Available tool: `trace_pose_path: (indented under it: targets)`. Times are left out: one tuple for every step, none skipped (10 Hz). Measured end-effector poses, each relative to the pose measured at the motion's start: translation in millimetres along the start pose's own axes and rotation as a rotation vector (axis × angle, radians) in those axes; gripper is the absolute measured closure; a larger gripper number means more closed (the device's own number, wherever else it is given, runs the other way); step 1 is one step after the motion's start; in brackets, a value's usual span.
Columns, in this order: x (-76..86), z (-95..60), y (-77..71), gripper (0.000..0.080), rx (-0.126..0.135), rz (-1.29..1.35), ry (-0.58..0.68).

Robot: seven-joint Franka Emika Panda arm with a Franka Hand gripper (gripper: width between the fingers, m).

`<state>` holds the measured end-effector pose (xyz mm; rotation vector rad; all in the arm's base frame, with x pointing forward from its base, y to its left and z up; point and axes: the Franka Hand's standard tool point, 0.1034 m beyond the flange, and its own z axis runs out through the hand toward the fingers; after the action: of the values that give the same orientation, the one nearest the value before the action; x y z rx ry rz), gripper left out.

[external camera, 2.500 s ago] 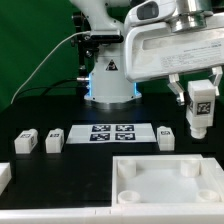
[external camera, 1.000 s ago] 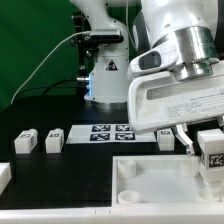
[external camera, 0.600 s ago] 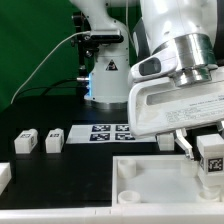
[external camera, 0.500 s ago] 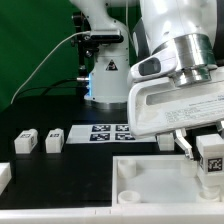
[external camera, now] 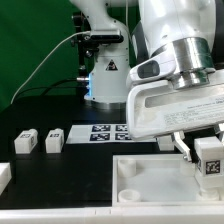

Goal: Assemble one leg

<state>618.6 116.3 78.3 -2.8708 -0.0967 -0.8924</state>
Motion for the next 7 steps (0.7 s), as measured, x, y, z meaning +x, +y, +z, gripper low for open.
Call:
trace_pose_path:
  targets:
    - [-0.3,0.2,-1.0,0.0508,-0.008,0.017,0.006]
    - [-1.3,-0.2,-1.6,0.0508,-0.033,0.057,0.006]
    - [-2.1,-0.6,-2.4,0.0508,-0.063,0.061,0.006]
    - [-8.5,1.5,0.8,0.0508,-0.079,0.040,-0.023]
    - [-9.5,0.9,5.2,0.0508,-0.085,0.042,-0.025]
    - [-9.8,0.9,4.5,0.0508,-0.084,0.041,-0.027]
    - [-10.0,1.1,3.2,0.0508,-0.083,0.035,-0.025]
